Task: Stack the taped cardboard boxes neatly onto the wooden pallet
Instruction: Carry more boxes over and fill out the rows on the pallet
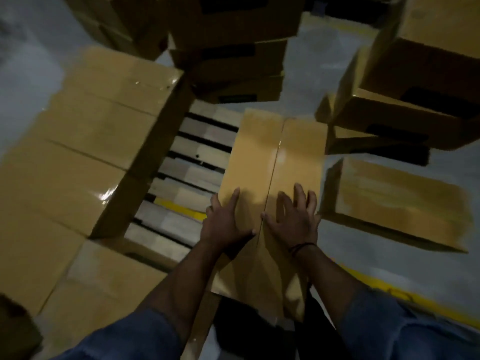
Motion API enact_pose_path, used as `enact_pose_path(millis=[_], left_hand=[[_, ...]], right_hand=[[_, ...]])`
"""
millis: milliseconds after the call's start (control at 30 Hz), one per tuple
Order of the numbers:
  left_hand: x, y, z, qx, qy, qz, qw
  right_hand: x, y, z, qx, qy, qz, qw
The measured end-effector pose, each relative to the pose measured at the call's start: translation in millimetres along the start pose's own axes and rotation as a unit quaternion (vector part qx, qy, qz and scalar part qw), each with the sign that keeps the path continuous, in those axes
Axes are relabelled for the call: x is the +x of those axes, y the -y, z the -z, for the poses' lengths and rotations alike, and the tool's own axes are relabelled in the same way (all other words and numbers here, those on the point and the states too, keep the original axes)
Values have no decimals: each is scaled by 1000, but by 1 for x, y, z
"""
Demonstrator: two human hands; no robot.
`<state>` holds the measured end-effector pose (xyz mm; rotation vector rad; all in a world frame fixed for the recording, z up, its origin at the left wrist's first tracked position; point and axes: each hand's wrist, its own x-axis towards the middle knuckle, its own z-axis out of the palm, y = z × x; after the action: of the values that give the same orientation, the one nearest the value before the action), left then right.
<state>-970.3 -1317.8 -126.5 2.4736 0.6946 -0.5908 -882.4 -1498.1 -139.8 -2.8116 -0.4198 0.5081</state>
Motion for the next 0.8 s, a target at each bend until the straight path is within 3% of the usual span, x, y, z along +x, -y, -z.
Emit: enact_pose_path(millis=[133,367,800], left_hand=[[-36,48,-14,-110,-26,61,992],[-65,85,-42,-181,-116,148,965],[-56,92,-34,-259,-164,302,903]], right_hand=[[2,36,-16,-58,34,112,991],[16,78,-31,-135,59,250,957],[83,150,-47,-173,138,409,885]])
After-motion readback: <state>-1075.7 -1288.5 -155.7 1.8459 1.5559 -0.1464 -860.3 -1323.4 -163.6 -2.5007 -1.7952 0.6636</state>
